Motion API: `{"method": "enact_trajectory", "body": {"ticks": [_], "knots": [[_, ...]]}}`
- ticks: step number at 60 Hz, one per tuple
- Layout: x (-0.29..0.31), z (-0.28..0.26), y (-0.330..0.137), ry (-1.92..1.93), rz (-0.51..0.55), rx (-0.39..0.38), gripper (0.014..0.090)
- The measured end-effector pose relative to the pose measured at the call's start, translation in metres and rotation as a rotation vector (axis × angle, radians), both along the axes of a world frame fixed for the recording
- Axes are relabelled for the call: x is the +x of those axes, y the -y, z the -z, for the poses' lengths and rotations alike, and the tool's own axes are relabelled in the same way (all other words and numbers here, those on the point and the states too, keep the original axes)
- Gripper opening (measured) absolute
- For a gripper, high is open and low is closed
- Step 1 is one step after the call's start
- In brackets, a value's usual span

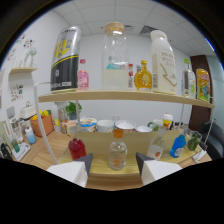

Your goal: Make me a cup of Mount Fuji.

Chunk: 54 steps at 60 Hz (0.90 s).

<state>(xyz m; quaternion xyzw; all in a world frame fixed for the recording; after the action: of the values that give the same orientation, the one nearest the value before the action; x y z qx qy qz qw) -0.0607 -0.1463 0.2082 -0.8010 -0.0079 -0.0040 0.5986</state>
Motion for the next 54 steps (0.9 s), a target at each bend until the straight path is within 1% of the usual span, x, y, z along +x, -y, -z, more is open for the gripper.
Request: {"method": "enact_trajectory", "body": {"ticks": [7, 12, 21, 40, 46, 54], "knots": [[0.006, 0.011, -0.023, -0.007, 0.006, -0.022, 0.068], [0.005, 0.015, -0.034, -0.02, -0.007, -0.032, 0.0528], [0.004, 0.016, -0.041, -0.009, -0.014, -0.022, 0.037], [0.004, 0.007, -0.036, -0.015, -0.031, -0.012, 0.0353], [0.002, -0.01, -0.021, -0.024, -0.043, 0.016, 0.0352], [-0.005, -0.02, 0.013, -0.068, -0.073, 0.025, 0.0353]]}}
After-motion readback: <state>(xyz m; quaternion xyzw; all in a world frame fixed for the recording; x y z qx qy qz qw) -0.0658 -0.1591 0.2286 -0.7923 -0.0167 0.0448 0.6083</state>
